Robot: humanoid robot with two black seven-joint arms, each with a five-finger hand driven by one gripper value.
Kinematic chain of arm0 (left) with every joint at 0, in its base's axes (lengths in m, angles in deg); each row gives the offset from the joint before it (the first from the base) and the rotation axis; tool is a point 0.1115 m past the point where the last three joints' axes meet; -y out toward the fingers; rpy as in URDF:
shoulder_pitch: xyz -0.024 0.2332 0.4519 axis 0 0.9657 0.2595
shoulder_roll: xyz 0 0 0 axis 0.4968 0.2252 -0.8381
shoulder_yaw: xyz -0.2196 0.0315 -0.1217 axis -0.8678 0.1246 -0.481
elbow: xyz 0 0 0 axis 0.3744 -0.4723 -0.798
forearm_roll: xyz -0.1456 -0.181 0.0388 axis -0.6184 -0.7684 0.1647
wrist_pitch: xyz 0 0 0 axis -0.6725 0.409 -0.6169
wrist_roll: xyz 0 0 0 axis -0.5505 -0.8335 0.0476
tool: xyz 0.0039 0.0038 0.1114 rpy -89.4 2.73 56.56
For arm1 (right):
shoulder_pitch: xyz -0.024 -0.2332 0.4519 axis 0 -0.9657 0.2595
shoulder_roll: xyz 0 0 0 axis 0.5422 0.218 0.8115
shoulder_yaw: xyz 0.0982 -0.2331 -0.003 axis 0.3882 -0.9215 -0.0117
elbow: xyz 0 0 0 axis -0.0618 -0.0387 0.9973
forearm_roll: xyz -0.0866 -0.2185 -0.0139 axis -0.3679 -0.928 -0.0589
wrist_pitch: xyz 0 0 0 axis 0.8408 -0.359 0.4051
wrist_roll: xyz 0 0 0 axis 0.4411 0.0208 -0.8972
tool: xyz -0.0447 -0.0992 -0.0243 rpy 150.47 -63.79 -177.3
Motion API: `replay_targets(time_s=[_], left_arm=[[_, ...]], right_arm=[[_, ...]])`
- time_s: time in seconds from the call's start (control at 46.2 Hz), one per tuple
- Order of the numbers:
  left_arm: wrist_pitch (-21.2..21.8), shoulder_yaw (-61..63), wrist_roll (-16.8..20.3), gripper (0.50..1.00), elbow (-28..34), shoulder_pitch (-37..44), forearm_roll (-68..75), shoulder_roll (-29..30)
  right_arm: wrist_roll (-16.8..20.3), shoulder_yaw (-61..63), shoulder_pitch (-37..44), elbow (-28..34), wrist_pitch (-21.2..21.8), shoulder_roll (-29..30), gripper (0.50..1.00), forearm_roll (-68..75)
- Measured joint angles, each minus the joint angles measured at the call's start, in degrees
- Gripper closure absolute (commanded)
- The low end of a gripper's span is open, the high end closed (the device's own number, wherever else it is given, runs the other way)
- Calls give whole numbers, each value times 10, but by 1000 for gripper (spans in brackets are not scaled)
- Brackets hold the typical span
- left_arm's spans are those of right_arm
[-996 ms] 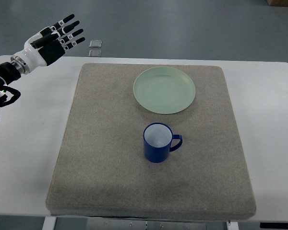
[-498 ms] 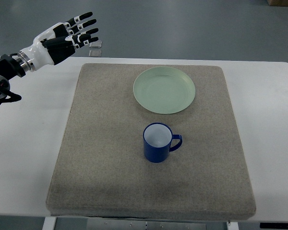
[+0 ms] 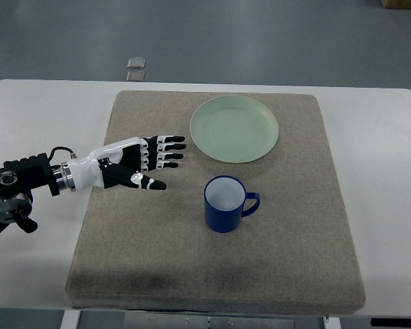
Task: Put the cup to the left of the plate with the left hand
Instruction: 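Move the left hand down and forward toward the blue mug, then close the left hand fingers around the blue mug's body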
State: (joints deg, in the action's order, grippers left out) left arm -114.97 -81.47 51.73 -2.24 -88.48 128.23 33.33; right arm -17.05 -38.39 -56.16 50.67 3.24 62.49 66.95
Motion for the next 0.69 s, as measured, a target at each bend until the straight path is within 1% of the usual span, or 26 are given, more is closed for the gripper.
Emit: replay_targets(time_s=[0.108,0.152,0.411,0.541,0.693], left_arm=[[-2,0,25,501,-9,10,41,-6],[-2,1,30,501,-10,11,49,-11],[7,3,31,500,-2,12,74,-50],[30,3,31,501,9,13,69,-67],[32,6,31,500,11,9,73,-73]], right_arm=[[0,0,0,0,0,0,568,0],[0,0,0,0,0,0,568,0],[0,0,1,0,0,0,568,0],[0,0,0,0,0,0,568,0],[0,0,0,0,0,0,568,0]])
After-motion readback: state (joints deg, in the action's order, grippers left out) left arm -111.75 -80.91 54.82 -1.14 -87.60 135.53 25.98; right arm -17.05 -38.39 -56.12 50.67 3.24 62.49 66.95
